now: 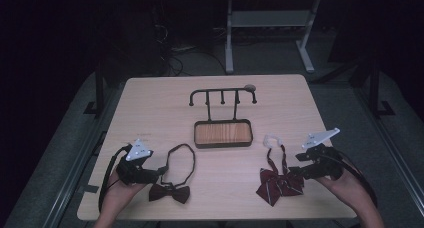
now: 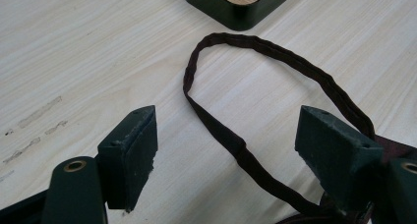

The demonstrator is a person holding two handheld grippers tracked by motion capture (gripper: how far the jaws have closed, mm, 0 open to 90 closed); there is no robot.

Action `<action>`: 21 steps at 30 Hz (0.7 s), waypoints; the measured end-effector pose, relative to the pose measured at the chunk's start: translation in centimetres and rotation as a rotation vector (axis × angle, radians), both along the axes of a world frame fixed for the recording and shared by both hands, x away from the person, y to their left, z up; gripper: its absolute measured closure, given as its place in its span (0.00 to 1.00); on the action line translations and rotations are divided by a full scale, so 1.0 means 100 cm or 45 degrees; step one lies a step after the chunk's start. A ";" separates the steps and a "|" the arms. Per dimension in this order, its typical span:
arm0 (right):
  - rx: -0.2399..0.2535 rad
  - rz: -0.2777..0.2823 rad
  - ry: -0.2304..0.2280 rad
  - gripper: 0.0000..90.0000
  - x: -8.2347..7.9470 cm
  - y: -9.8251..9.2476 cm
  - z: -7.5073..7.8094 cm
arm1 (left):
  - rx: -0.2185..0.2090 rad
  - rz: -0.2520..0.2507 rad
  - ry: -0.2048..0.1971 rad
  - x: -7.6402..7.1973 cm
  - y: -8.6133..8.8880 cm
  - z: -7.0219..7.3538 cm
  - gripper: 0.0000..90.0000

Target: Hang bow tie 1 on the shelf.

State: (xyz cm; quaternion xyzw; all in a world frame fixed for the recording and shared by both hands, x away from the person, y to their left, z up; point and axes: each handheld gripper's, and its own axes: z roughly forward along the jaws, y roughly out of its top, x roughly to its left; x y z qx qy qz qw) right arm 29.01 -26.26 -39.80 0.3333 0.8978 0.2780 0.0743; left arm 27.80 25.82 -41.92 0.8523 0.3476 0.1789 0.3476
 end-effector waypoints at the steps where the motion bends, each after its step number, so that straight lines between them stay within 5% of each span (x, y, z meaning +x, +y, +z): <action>1: -0.003 0.002 0.013 0.50 0.003 0.001 0.000 | -0.001 0.000 -0.002 0.000 0.000 0.000 0.27; 21: -0.111 0.051 0.082 0.53 0.054 0.031 0.007 | -0.023 0.001 0.007 0.001 0.000 -0.001 0.27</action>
